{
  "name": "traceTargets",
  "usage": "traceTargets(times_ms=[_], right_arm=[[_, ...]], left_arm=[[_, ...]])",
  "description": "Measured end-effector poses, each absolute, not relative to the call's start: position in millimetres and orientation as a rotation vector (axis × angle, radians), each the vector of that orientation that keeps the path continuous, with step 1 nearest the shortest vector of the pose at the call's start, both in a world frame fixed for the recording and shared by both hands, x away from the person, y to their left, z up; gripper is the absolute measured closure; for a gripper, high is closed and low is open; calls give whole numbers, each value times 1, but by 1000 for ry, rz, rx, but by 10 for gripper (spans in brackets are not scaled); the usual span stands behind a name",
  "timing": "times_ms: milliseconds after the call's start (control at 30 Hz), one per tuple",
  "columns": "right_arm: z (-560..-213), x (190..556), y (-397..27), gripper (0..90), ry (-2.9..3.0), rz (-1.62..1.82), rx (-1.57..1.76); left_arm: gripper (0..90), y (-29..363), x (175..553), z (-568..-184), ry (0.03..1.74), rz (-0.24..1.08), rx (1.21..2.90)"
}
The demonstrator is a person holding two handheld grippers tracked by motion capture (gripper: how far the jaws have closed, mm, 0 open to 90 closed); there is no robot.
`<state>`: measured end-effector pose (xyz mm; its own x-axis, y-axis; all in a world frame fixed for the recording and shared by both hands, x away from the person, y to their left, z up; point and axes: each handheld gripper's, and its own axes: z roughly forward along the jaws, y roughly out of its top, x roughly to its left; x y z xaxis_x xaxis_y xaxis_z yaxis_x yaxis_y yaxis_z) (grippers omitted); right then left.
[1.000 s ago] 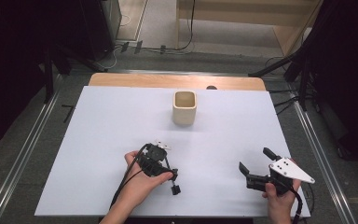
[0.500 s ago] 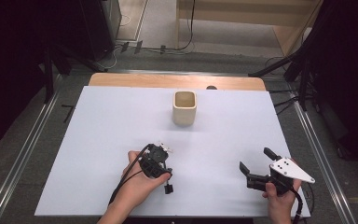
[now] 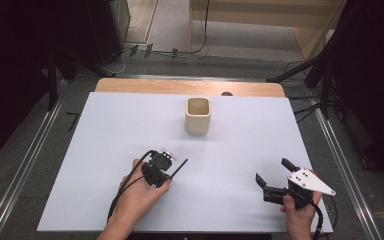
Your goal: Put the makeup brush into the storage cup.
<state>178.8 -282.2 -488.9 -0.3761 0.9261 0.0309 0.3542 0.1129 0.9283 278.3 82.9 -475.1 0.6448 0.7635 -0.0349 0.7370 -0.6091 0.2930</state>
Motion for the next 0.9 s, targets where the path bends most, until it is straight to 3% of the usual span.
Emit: traceTargets(times_ms=[133,400,733,900], right_arm=[[-490,180,-280,3,1814,1254,1246],[-492,180,-278,3,1822,1256,1264],[-483,182,-261,28,1841,1275,1245],[-477,186,-254,36,1851,1297,1240]], left_arm=[[862,83,283,-475,1208,96,2601],[871,83,278,-474,1152,149,2612],[870,100,274,-464,1041,136,2399],[870,112,280,-462,1023,69,2259]])
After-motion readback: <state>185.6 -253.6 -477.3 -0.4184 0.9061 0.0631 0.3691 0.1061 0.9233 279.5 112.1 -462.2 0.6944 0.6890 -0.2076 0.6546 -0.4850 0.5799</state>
